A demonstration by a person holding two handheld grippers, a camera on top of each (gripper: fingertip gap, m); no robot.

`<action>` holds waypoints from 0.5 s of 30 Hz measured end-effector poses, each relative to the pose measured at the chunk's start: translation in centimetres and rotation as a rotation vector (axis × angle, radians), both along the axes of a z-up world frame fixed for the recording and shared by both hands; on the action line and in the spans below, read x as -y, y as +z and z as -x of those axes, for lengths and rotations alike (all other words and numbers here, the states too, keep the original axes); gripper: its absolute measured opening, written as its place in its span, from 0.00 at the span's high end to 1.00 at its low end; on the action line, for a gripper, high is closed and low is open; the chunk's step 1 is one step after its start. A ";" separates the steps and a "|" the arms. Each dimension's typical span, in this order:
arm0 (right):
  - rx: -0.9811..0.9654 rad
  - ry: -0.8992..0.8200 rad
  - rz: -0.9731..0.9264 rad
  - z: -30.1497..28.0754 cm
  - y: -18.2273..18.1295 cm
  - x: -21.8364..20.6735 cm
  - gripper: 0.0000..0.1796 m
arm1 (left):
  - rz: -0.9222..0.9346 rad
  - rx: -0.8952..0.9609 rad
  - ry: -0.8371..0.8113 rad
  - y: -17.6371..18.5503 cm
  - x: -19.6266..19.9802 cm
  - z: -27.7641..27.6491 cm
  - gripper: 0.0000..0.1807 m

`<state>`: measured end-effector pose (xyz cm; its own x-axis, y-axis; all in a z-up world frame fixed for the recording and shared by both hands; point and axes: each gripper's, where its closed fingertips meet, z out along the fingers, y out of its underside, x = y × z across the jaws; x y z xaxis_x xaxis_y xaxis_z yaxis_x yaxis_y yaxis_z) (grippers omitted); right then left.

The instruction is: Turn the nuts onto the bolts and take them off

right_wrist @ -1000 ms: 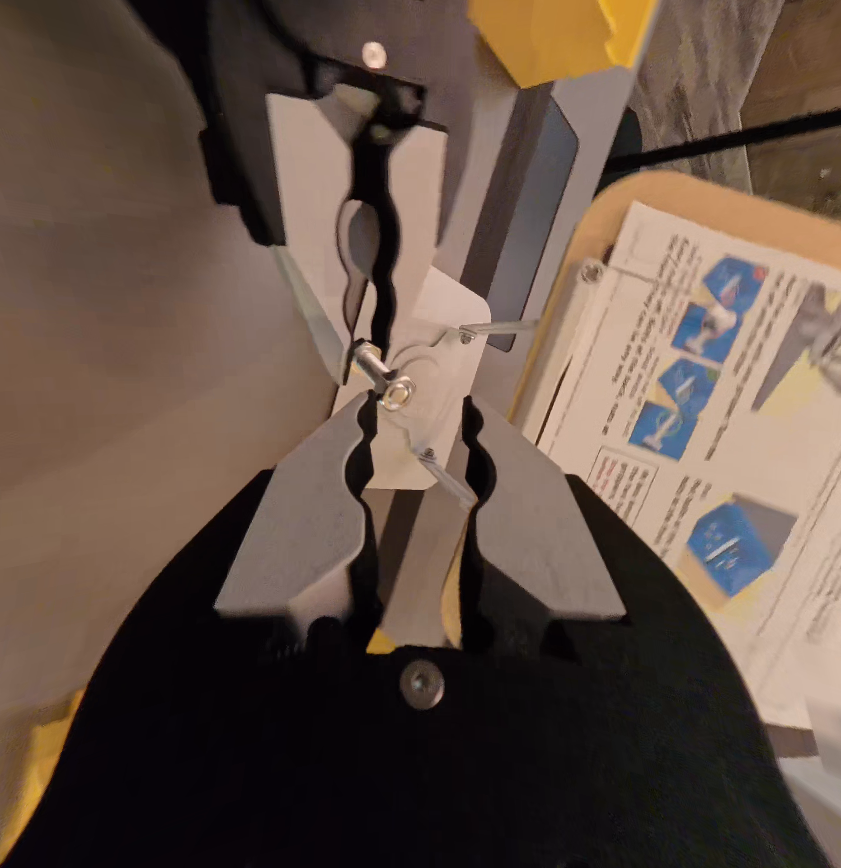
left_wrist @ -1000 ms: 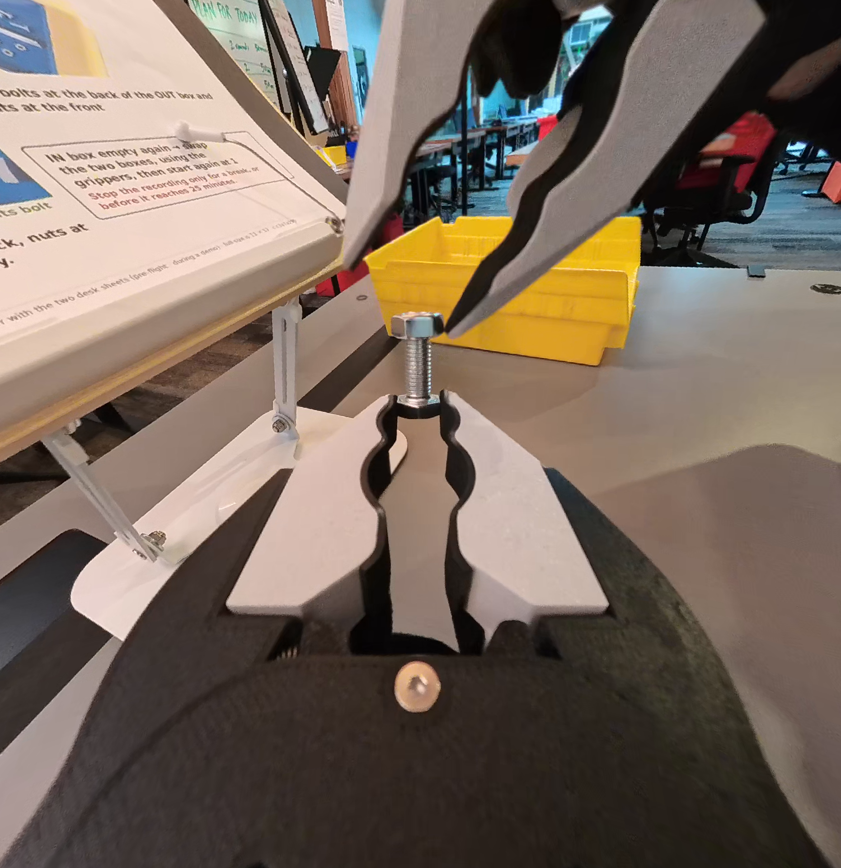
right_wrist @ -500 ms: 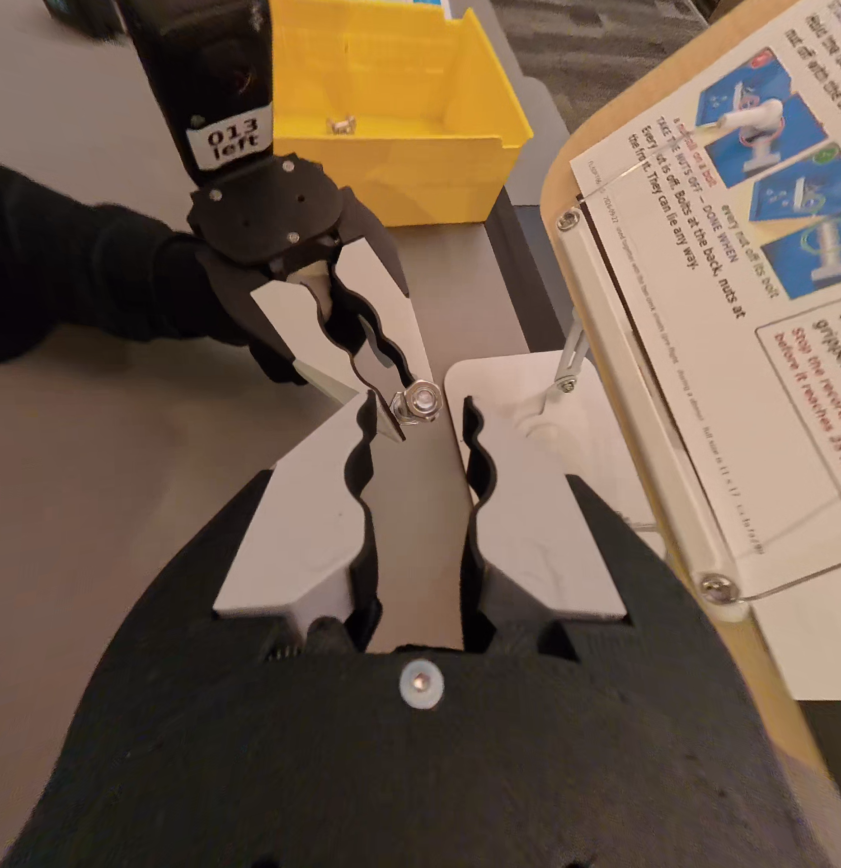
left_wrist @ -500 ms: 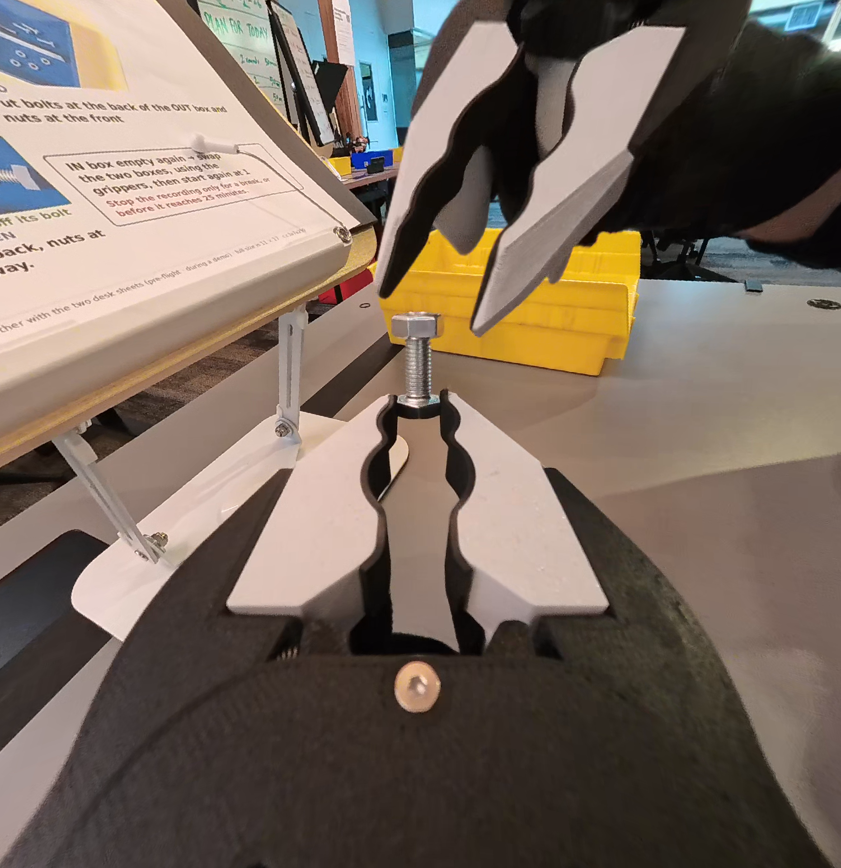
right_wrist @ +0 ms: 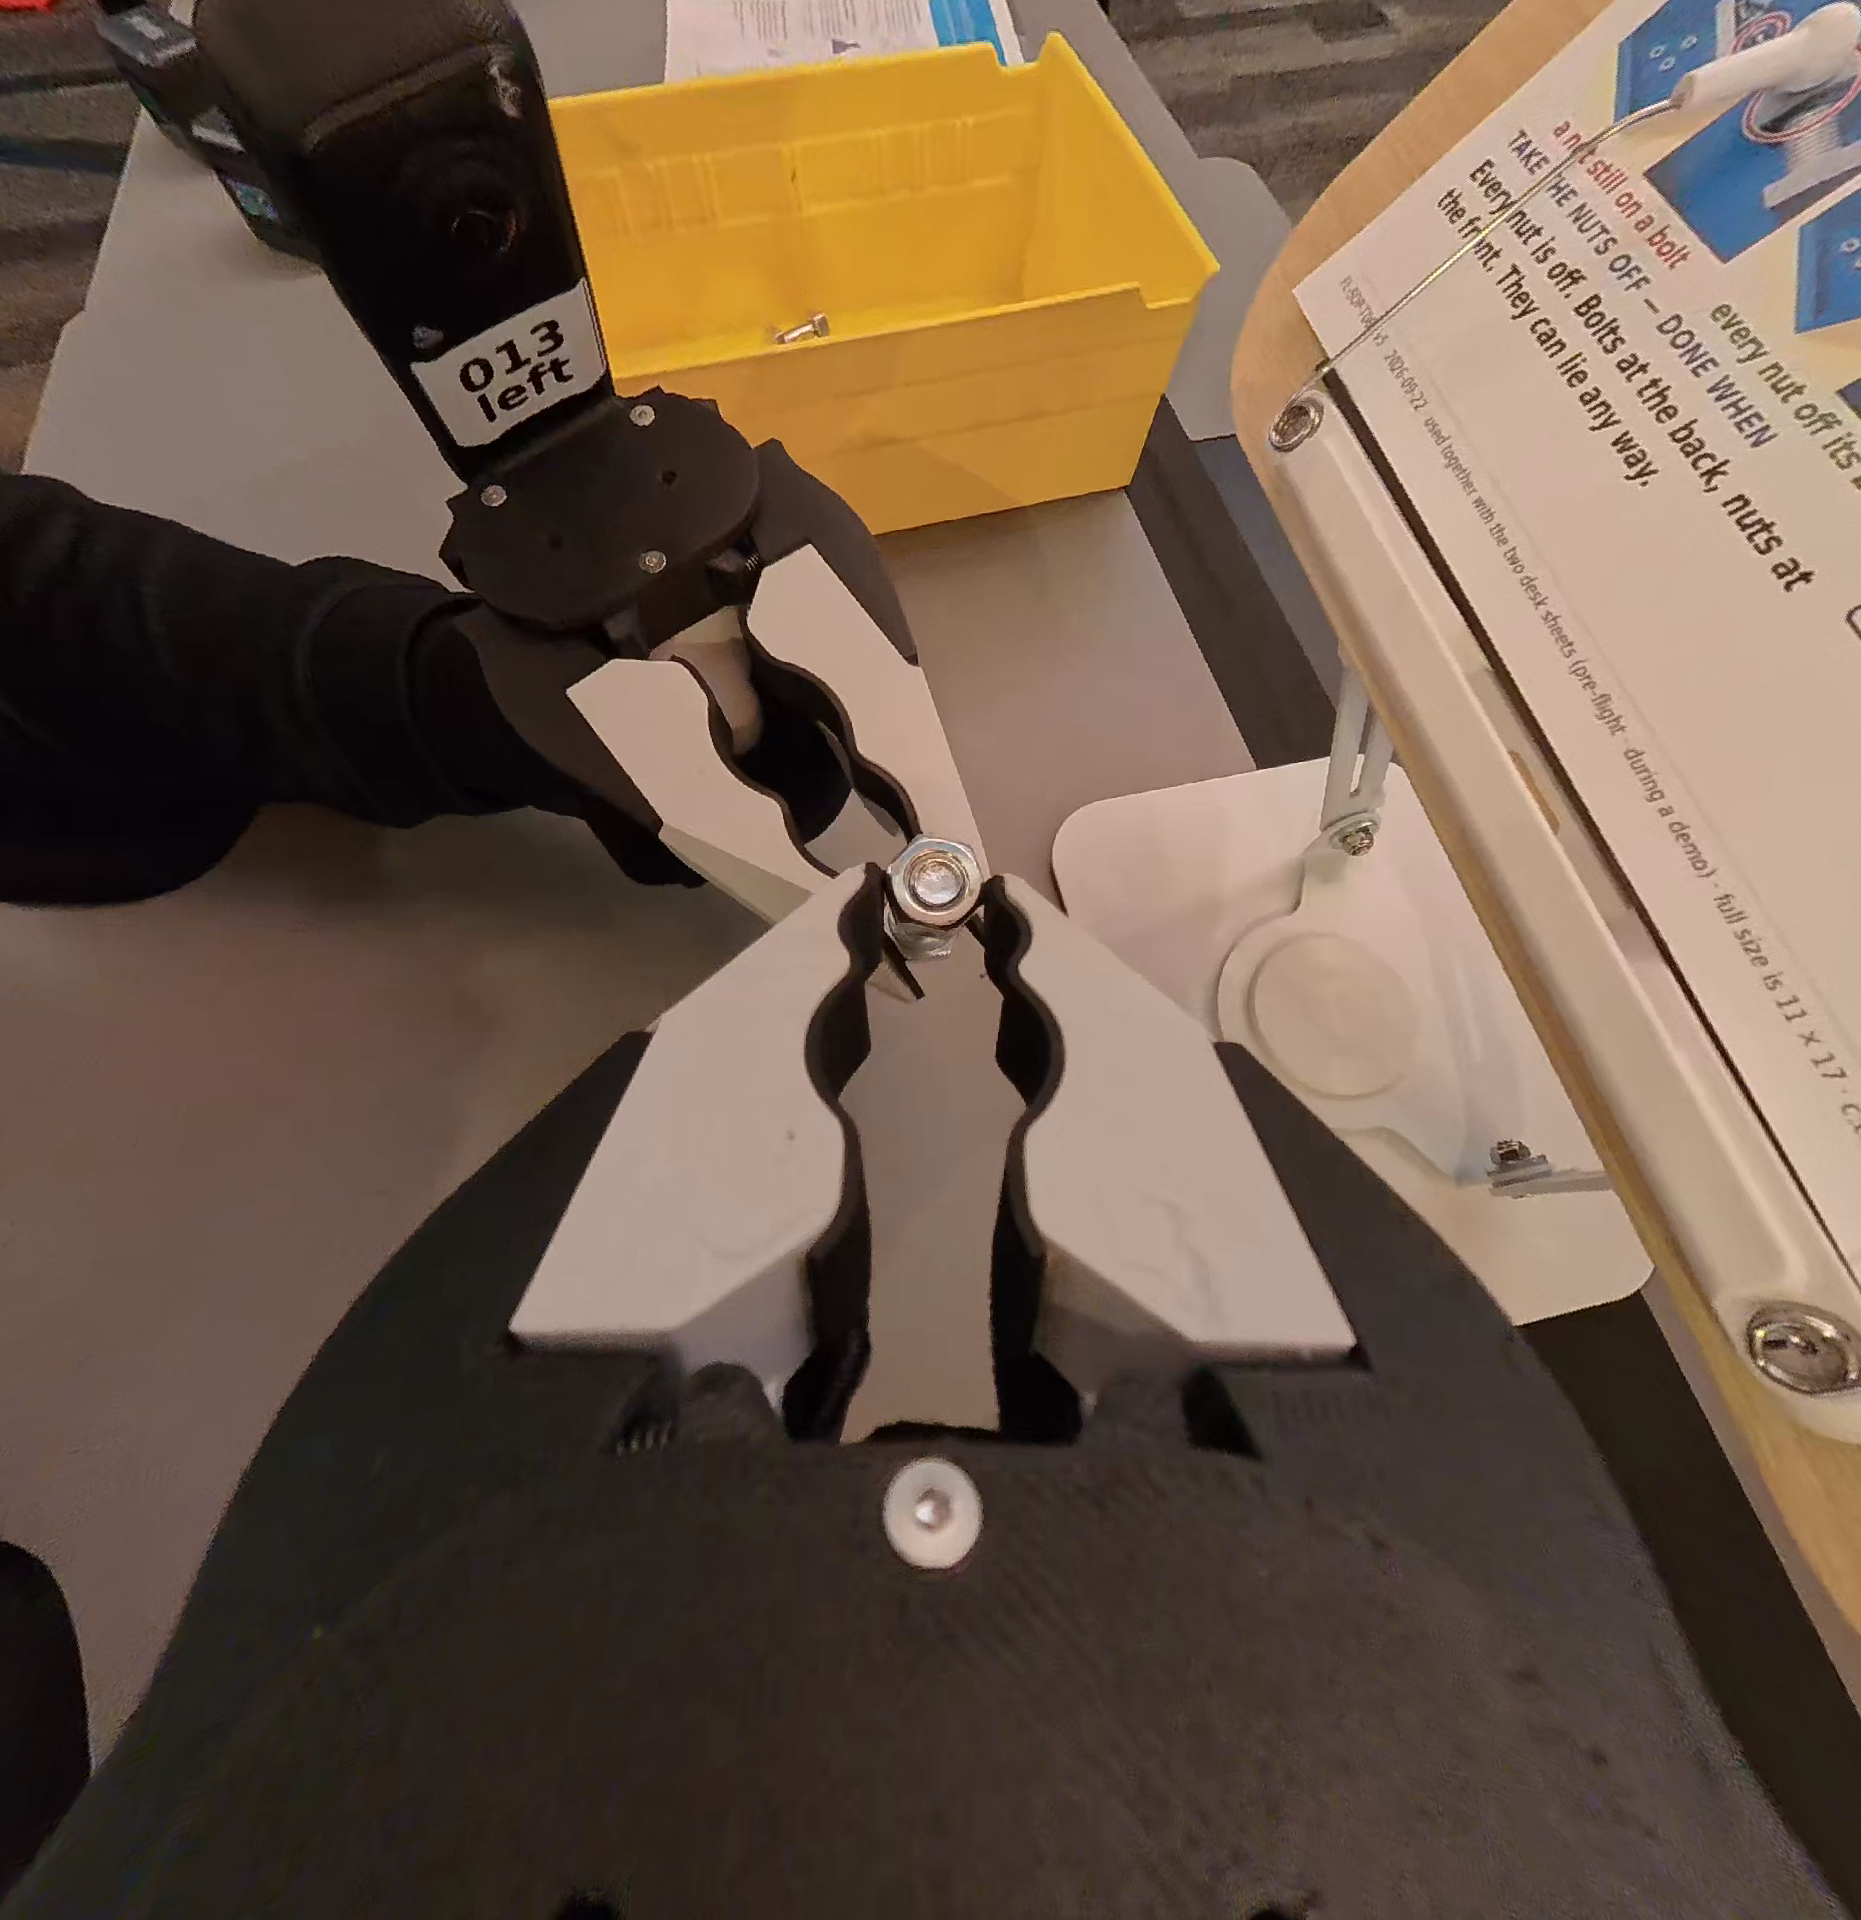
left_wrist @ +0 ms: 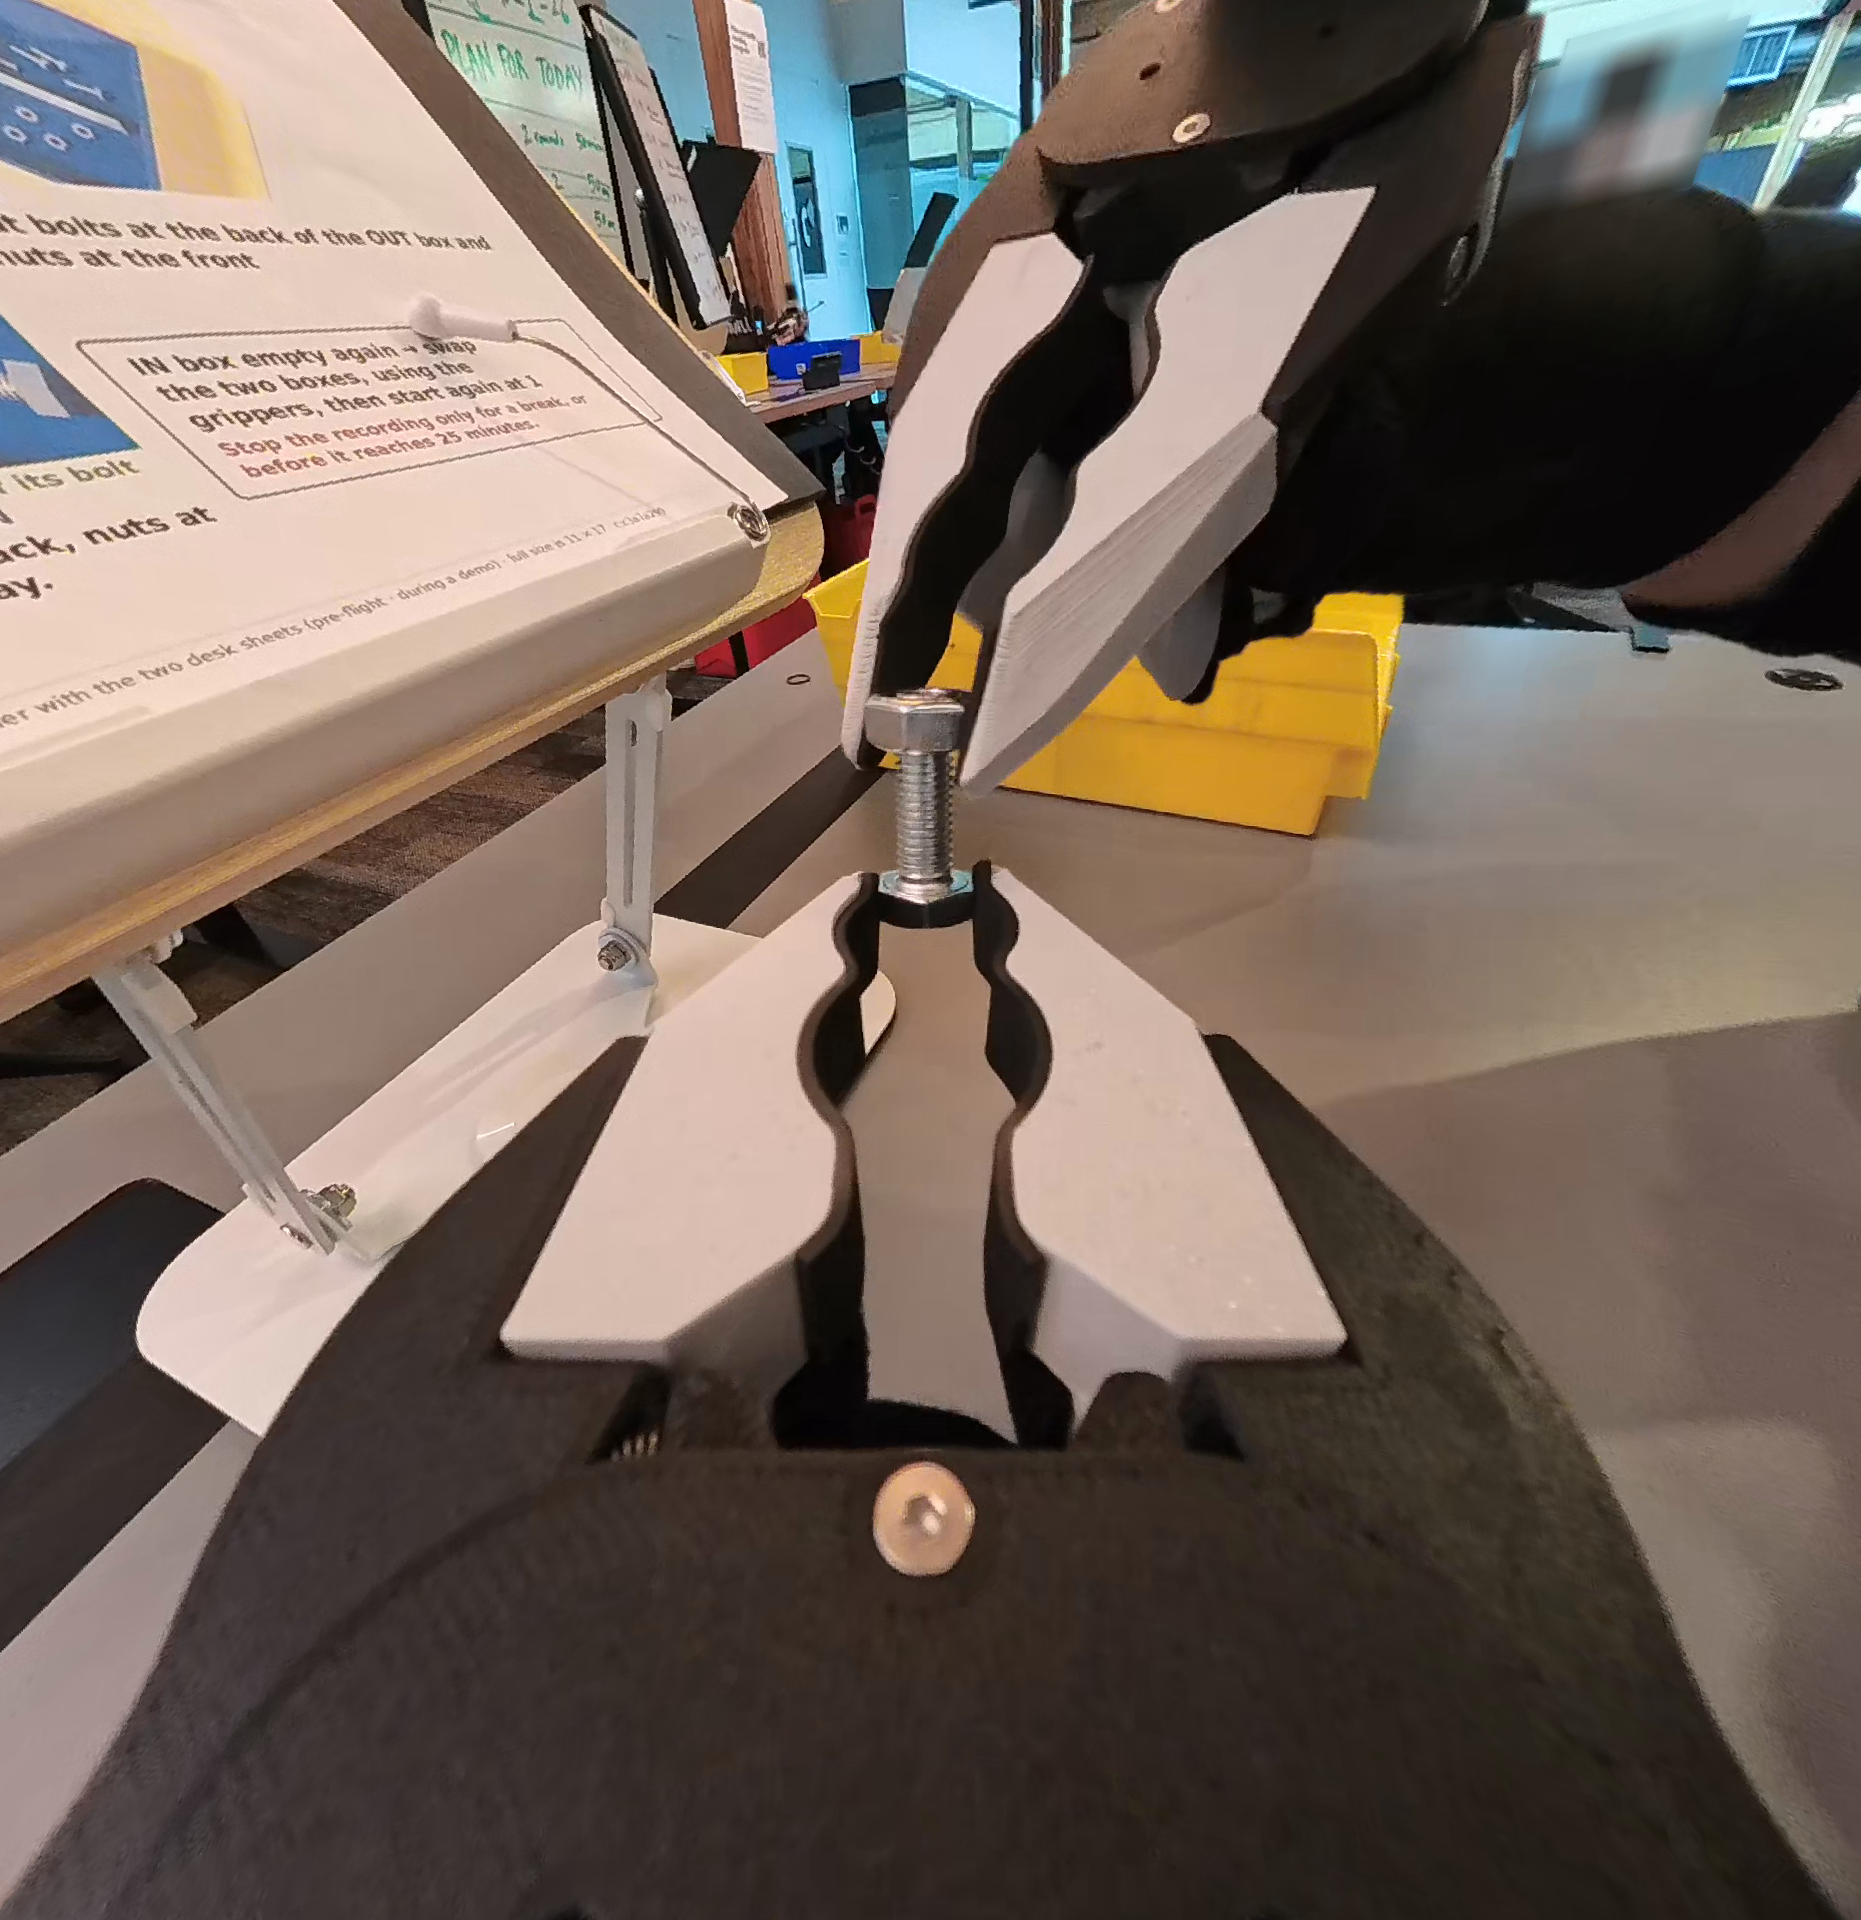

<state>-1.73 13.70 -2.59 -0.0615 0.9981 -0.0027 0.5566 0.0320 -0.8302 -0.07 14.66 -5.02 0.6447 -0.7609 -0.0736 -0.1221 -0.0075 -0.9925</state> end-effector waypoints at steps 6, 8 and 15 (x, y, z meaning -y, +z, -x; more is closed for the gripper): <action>0.072 0.130 0.005 -0.4 -0.1 0.5 0.91 | -0.001 -0.008 -0.026 -0.1 0.3 -0.4 0.91; 0.115 0.196 -0.019 -0.7 -0.2 0.6 0.91 | -0.002 -0.012 -0.036 -0.1 0.5 -0.6 0.91; 0.319 0.436 -0.264 -0.5 -0.4 1.1 0.91 | 0.005 -0.014 -0.060 -0.3 0.7 -0.9 0.91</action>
